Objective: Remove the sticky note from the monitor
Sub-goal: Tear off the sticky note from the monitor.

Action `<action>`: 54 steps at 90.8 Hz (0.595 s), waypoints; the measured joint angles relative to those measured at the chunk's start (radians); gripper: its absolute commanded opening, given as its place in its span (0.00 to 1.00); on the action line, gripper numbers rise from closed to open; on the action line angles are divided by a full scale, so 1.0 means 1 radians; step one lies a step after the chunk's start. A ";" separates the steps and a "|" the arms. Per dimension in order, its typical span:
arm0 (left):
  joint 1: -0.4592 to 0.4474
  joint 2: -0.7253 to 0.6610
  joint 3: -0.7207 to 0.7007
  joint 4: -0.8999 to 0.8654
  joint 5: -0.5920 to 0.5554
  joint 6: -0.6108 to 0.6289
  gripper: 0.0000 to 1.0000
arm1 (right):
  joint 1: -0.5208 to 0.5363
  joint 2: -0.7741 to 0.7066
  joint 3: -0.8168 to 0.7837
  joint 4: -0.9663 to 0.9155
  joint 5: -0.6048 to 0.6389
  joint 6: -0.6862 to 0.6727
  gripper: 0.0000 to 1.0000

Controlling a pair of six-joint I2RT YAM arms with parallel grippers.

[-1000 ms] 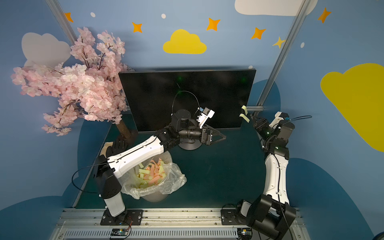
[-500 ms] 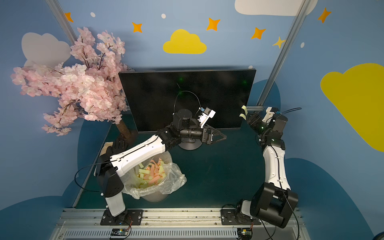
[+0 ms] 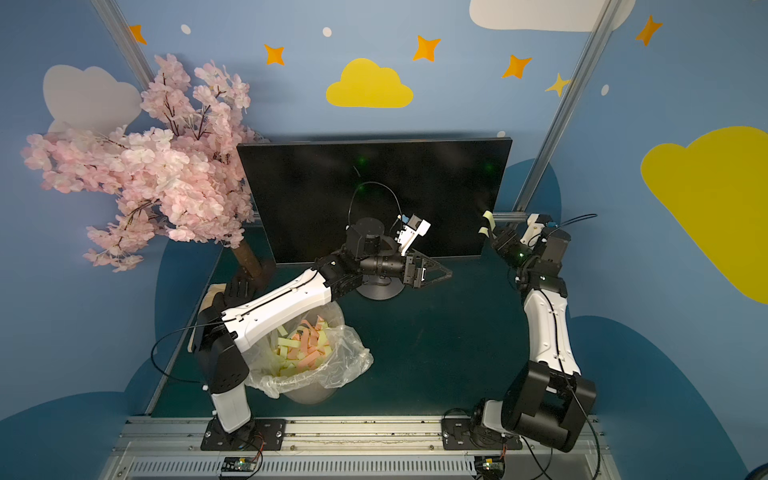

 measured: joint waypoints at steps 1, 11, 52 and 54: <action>0.000 0.000 0.000 0.000 0.000 0.000 1.00 | 0.000 0.000 0.000 0.000 0.000 0.000 0.49; 0.000 0.000 0.000 0.000 0.000 -0.002 1.00 | 0.000 -0.006 -0.008 -0.003 0.000 -0.001 0.44; 0.000 0.000 -0.002 0.000 0.000 -0.006 1.00 | -0.003 -0.072 -0.034 -0.049 -0.011 -0.003 0.00; 0.000 -0.002 -0.004 0.000 0.000 -0.006 1.00 | -0.003 -0.079 -0.037 -0.053 -0.013 -0.003 0.00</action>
